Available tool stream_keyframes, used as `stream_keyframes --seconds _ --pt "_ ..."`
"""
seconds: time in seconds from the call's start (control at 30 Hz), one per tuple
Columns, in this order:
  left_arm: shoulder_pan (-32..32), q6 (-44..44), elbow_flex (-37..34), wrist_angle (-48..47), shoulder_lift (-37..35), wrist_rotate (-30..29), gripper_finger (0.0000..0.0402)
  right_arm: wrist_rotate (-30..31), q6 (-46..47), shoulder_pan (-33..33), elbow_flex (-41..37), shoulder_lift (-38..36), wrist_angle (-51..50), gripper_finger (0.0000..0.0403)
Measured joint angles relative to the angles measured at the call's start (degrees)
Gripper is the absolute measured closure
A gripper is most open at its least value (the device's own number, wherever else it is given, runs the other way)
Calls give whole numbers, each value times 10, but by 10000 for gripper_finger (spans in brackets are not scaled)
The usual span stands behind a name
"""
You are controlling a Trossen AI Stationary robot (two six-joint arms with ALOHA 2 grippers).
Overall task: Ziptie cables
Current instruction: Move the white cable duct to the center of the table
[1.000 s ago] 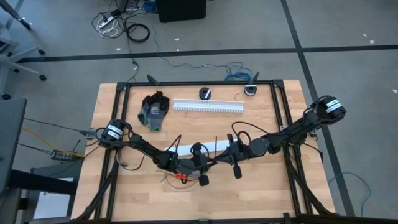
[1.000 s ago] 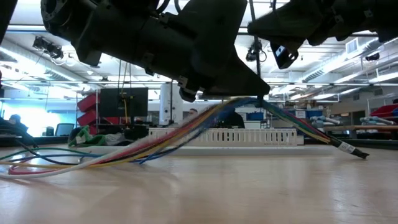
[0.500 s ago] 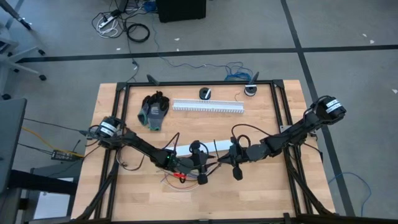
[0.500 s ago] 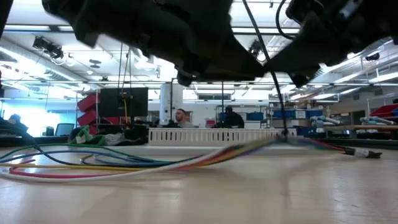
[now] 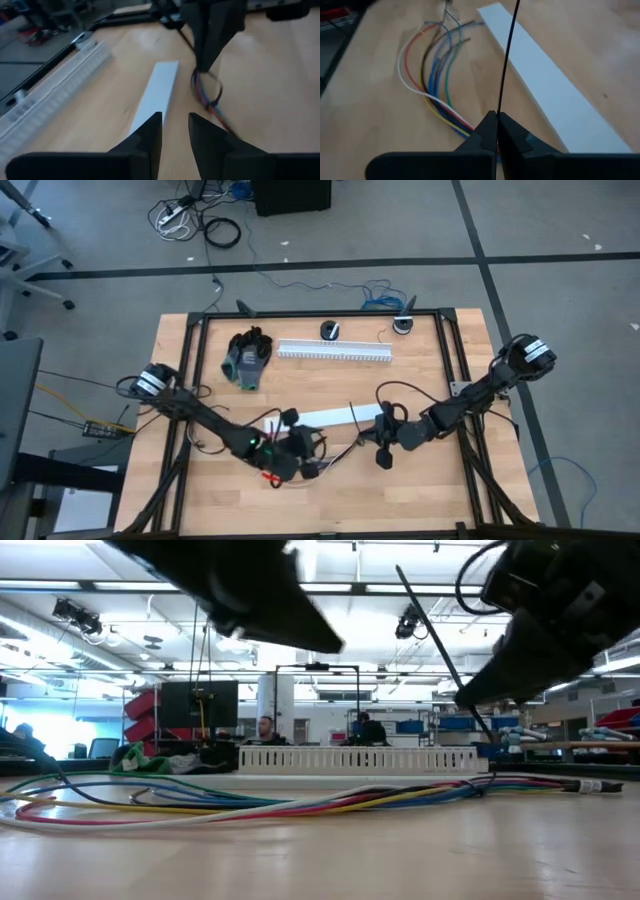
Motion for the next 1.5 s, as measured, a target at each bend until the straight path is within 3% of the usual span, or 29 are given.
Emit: stream_keyframes --seconds 0.17,0.4,0.6,0.7,0.9,1.17,1.5 --pt "-33 -106 0 -142 -26 -43 314 32 25 16 -28 -30 1 402" --pt "-91 -317 0 -399 -79 -170 314 107 20 52 -84 -133 2 402" --pt "-73 -416 0 -592 -121 -182 314 162 24 90 -139 -190 43 402" --pt "-45 -425 -12 -637 -155 -183 314 168 1 97 -158 -190 102 402" --pt "30 -341 -92 -596 -276 -141 314 167 -26 96 -161 -189 120 402" --pt "147 -48 -224 -293 -448 -9 314 146 -29 82 -161 -189 119 402" --pt "352 161 -241 -178 -460 251 314 100 -30 24 -161 -189 124 402"
